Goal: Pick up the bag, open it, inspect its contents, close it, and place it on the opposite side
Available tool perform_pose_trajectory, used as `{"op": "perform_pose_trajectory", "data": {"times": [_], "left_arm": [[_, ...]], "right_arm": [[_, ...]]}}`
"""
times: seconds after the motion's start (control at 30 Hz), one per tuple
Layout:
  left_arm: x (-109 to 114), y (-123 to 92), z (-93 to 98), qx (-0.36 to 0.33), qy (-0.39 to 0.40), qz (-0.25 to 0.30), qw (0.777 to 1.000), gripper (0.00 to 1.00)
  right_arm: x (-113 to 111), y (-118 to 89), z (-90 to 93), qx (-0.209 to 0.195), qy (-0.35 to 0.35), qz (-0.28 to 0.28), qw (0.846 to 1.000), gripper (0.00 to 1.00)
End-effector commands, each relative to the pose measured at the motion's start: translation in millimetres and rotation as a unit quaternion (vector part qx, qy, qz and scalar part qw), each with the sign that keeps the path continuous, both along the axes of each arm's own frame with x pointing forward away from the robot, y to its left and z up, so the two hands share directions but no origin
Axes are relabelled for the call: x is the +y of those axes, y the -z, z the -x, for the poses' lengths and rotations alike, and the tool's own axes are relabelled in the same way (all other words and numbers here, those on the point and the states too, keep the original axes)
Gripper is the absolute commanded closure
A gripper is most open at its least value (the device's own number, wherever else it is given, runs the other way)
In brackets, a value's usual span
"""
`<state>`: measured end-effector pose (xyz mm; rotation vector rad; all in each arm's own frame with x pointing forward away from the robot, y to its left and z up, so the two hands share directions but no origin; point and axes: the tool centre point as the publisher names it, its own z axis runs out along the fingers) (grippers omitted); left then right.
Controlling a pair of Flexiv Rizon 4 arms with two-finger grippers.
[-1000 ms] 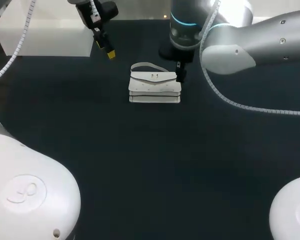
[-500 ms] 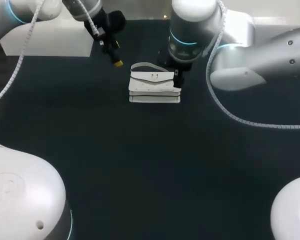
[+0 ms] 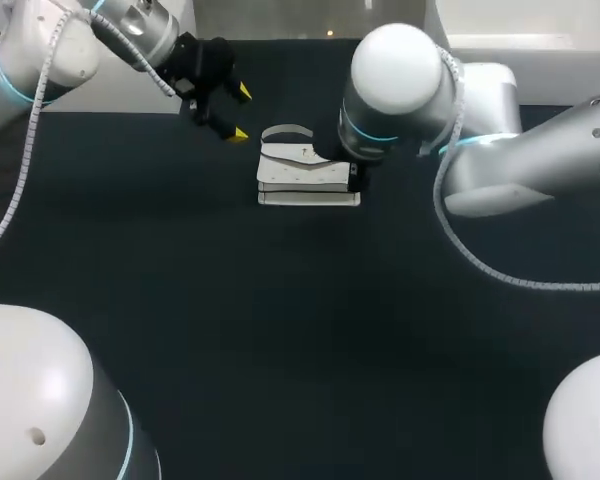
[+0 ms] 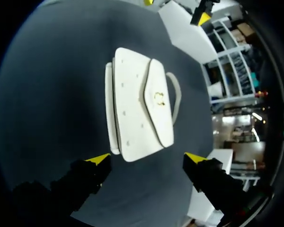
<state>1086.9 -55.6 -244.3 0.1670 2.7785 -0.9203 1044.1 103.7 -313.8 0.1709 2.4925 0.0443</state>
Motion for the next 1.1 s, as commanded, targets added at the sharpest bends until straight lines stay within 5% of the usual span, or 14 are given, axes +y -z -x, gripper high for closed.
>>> {"op": "perform_pose_trajectory", "data": {"times": [0.03, 0.3, 0.53, 0.83, 0.9, 1.07, 1.1], "left_arm": [[1, 3, -0.5, -0.001, 0.006, 0.026, 1.000, 0.00], [1, 3, -0.5, -0.001, 0.006, 0.026, 1.000, 0.00], [-14, 19, 9.2, -0.072, 0.046, 0.024, 0.996, 0.00], [-24, 30, -1.7, -0.095, 0.067, 0.043, 0.992, 0.00], [-26, 31, -3.8, -0.090, 0.068, 0.044, 0.993, 0.00], [-29, 35, -5.6, -0.083, 0.073, 0.040, 0.993, 0.00], [-29, 36, -5.7, -0.082, 0.072, 0.037, 0.993, 0.00]], "right_arm": [[6, 6, 3.4, -0.063, 0.010, 0.011, 0.998, 0.00], [6, 6, 3.4, -0.063, 0.010, 0.011, 0.998, 0.00], [13, 12, 3.1, -0.086, -0.010, -0.004, 0.996, 0.00], [14, 23, 4.1, -0.102, -0.017, -0.017, 0.994, 0.00], [16, 26, 3.3, -0.106, -0.023, -0.022, 0.994, 0.17], [21, 34, 2.6, -0.106, -0.042, -0.025, 0.993, 0.38], [22, 34, 2.4, -0.107, -0.044, -0.026, 0.993, 0.50]]}}
